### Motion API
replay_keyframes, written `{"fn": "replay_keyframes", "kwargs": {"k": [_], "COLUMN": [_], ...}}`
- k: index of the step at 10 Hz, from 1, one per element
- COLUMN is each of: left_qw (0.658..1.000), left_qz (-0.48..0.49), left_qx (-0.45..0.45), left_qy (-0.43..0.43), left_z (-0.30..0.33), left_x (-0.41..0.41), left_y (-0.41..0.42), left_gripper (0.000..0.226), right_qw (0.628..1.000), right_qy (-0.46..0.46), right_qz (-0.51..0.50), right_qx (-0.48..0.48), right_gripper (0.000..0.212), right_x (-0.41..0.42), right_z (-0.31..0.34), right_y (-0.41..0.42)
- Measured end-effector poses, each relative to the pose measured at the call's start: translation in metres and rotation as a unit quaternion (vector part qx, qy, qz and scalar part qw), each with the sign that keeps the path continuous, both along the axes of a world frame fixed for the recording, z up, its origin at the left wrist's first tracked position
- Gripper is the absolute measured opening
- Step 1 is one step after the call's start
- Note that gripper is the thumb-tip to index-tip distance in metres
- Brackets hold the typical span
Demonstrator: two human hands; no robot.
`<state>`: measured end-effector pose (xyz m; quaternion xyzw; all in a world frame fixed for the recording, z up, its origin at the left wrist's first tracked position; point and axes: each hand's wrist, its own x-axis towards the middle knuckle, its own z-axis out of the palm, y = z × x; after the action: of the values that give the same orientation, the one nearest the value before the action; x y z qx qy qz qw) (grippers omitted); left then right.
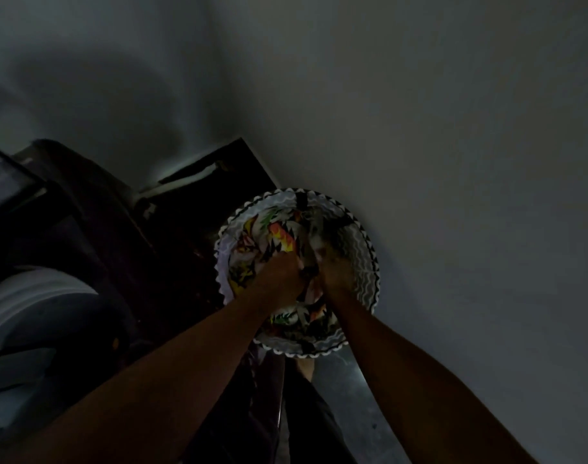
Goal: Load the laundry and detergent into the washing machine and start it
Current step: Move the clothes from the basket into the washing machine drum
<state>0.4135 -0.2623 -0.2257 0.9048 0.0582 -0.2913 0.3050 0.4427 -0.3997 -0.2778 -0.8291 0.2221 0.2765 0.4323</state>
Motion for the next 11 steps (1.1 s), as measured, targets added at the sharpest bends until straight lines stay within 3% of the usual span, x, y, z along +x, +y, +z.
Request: {"fn": "replay_keyframes", "kwargs": {"k": [1,2,3,4,5,6,7,8,9,10,11], "left_qw": [0.997,0.993,0.988,0.982,0.949,0.887,0.85,0.803,0.737,0.719,0.827], "left_qz": [0.004,0.012,0.034,0.091,0.255,0.366,0.381,0.415,0.445,0.442,0.333], "left_qx": [-0.077,-0.112,-0.141,-0.106,-0.109,-0.259,-0.356,-0.422,-0.504,-0.528,-0.448], "left_qy": [-0.024,-0.033,-0.058,-0.131,-0.149,-0.109,-0.071,-0.072,-0.074,-0.092,-0.064], "left_z": [0.012,0.051,0.081,0.117,0.157,0.198,0.227,0.242,0.254,0.263,0.263], "left_x": [0.005,0.009,0.006,-0.005,-0.01,-0.015,-0.021,-0.035,-0.046,-0.055,-0.073], "left_y": [0.0,-0.005,0.006,0.025,0.043,0.055,0.06,0.078,0.096,0.108,0.116], "left_gripper": [0.06,0.095,0.062,0.024,0.032,0.037,0.022,0.013,0.015,0.047,0.095], "right_qw": [0.999,0.995,0.984,0.967,0.948,0.894,0.869,0.869,0.911,0.902,0.919], "right_qy": [0.0,-0.041,-0.112,-0.124,-0.083,-0.014,-0.103,-0.204,-0.225,-0.347,-0.344], "right_qz": [-0.021,0.054,0.079,0.025,0.176,0.429,0.478,0.447,0.344,0.258,0.187], "right_qx": [0.043,0.075,0.112,0.221,0.251,0.127,0.077,0.063,0.034,-0.013,0.051], "right_gripper": [0.034,0.031,0.022,0.014,0.014,0.048,0.051,0.019,0.043,0.026,0.031], "right_x": [0.0,0.01,0.02,0.027,0.021,-0.001,-0.016,-0.018,-0.015,-0.009,-0.007], "right_z": [0.092,0.112,0.147,0.175,0.191,0.188,0.167,0.166,0.217,0.263,0.312], "right_y": [0.011,0.021,0.034,0.033,0.021,0.022,0.029,0.047,0.067,0.08,0.103]}}
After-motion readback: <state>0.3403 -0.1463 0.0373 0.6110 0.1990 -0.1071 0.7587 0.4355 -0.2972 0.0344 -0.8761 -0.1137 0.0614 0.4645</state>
